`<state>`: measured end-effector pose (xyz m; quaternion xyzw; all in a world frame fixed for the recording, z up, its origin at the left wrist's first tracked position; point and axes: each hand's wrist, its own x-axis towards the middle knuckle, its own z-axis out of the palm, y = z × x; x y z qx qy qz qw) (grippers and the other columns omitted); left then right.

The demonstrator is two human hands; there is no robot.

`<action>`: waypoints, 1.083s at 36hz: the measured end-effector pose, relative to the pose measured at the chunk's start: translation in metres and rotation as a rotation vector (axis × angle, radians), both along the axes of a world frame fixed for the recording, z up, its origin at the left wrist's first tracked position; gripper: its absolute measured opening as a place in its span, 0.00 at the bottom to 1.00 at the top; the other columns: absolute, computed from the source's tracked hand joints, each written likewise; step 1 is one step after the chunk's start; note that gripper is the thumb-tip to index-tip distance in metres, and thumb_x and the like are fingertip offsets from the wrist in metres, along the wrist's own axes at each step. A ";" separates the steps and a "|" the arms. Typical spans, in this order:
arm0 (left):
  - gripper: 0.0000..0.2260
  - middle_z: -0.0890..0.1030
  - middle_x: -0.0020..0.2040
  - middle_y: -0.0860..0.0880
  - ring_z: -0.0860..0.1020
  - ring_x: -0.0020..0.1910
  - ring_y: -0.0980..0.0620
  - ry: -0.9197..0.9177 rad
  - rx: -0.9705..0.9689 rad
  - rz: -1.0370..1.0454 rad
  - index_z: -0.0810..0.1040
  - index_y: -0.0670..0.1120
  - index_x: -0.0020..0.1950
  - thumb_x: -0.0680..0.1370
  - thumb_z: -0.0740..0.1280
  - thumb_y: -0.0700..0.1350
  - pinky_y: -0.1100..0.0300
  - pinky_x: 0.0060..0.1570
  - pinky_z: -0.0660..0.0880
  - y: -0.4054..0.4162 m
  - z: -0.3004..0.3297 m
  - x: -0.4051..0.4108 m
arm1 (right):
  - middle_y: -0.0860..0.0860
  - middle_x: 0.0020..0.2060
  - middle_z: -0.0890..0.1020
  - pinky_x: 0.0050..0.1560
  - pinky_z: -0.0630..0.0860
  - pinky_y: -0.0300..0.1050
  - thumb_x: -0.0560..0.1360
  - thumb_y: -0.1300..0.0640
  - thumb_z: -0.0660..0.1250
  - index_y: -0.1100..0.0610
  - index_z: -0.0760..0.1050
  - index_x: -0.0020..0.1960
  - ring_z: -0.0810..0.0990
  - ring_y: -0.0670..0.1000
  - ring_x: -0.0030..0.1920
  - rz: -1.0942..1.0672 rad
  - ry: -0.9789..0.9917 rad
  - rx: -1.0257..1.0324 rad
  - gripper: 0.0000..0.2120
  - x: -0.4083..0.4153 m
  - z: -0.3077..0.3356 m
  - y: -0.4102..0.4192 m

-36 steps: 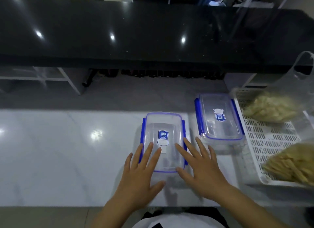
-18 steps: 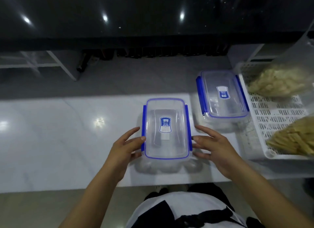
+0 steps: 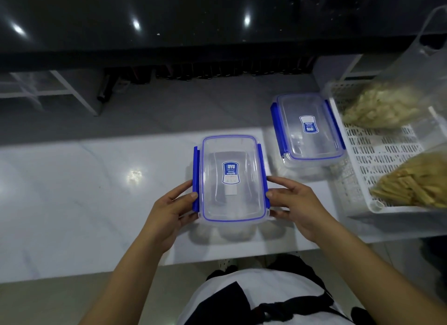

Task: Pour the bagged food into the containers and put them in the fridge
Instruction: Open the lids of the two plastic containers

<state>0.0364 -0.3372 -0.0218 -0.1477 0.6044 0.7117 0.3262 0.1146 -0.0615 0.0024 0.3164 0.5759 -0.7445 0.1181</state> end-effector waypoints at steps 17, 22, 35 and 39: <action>0.32 0.70 0.67 0.73 0.73 0.63 0.70 0.437 -0.264 -0.195 0.65 0.74 0.70 0.70 0.75 0.62 0.66 0.57 0.75 -0.010 -0.003 0.015 | 0.38 0.69 0.73 0.66 0.70 0.46 0.73 0.49 0.75 0.31 0.67 0.70 0.72 0.42 0.69 0.213 0.157 0.466 0.30 0.020 0.002 -0.001; 0.48 0.51 0.79 0.68 0.51 0.78 0.64 0.765 -0.523 -0.571 0.45 0.73 0.76 0.66 0.74 0.68 0.62 0.74 0.56 0.002 -0.002 0.027 | 0.36 0.79 0.50 0.76 0.51 0.49 0.63 0.30 0.72 0.25 0.45 0.74 0.44 0.42 0.79 0.685 0.180 0.842 0.49 0.025 0.005 -0.016; 0.45 0.48 0.79 0.67 0.47 0.79 0.60 0.790 -0.611 -0.501 0.47 0.77 0.73 0.67 0.74 0.66 0.53 0.75 0.53 0.007 -0.016 0.029 | 0.43 0.81 0.45 0.77 0.44 0.50 0.67 0.31 0.71 0.30 0.36 0.73 0.38 0.47 0.79 0.724 0.159 1.101 0.51 0.010 -0.018 -0.028; 0.45 0.52 0.80 0.64 0.52 0.79 0.57 0.777 -0.605 -0.487 0.49 0.76 0.74 0.67 0.76 0.65 0.46 0.76 0.59 0.007 -0.014 0.028 | 0.43 0.81 0.47 0.77 0.44 0.51 0.67 0.32 0.72 0.31 0.38 0.74 0.39 0.48 0.79 0.712 0.168 1.092 0.51 0.009 -0.014 -0.029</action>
